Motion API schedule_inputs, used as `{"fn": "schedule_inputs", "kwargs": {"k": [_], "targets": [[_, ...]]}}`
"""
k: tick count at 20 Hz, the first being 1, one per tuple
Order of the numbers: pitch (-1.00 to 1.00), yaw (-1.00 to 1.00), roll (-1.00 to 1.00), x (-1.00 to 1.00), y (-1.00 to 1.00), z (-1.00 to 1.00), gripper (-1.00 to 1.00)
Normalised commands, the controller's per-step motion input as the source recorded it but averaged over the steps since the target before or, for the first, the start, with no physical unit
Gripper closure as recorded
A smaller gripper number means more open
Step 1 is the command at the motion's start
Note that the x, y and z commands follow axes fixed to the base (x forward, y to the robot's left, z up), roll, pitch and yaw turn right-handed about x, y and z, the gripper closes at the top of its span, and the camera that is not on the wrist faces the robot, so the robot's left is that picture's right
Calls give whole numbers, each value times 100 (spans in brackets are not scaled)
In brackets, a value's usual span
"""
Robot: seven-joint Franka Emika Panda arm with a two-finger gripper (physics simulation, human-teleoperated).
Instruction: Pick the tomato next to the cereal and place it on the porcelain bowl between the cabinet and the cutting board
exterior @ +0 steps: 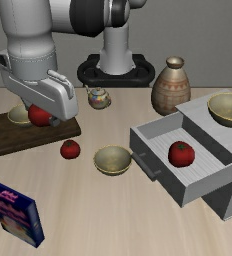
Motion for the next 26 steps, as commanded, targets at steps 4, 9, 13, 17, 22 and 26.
{"fn": "schedule_inputs", "kwargs": {"k": [4, 9, 13, 17, 22, 26], "targets": [[45, 0, 0, 0, 0, 0, 100], [45, 0, 0, 0, 0, 0, 100], [-17, 0, 0, 0, 0, 0, 100], [-11, 0, 0, -75, 0, 0, 100], [0, 13, 0, -60, 0, 0, 100], [0, 45, 0, 0, 0, 0, 100]]}}
